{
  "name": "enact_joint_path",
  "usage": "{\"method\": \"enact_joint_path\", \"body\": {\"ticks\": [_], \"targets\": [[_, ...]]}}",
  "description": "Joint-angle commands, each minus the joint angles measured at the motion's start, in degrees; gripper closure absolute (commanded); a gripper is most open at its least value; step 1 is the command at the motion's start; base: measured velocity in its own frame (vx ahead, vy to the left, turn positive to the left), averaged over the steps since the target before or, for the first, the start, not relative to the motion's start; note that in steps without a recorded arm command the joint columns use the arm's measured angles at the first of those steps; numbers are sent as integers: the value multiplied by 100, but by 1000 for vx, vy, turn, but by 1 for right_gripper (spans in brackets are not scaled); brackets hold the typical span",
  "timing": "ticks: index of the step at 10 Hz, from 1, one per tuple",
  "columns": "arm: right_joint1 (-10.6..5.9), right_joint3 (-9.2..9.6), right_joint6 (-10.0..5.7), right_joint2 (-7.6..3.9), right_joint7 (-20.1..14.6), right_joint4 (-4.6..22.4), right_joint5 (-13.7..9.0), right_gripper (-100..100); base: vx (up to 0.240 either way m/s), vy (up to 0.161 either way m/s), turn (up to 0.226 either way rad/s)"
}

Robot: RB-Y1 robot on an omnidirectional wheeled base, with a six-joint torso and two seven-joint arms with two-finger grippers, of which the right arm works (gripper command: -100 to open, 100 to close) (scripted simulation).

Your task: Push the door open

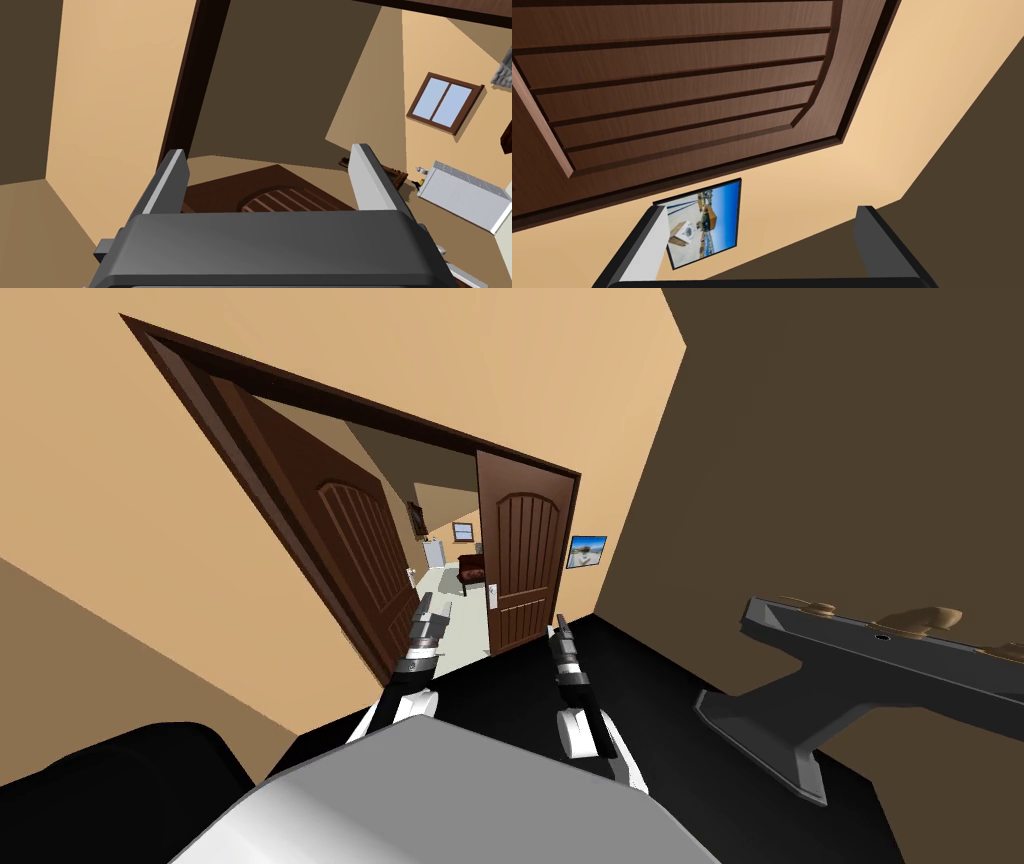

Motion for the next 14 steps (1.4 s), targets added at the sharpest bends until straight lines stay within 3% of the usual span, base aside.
{"method": "enact_joint_path", "body": {"ticks": [1,2,8,9,14], "targets": [[-130,149,19,-15,-39,192,-4,-100,83,81,-74],[-290,323,30,-40,-87,425,-11,-100,97,87,-123],[-766,844,62,-99,-230,1120,-34,-100,98,71,-73],[-921,1013,72,-114,-276,1345,-41,-100,101,95,-138],[-1224,1344,93,-141,-367,1787,-56,-100,85,51,-56]]}}
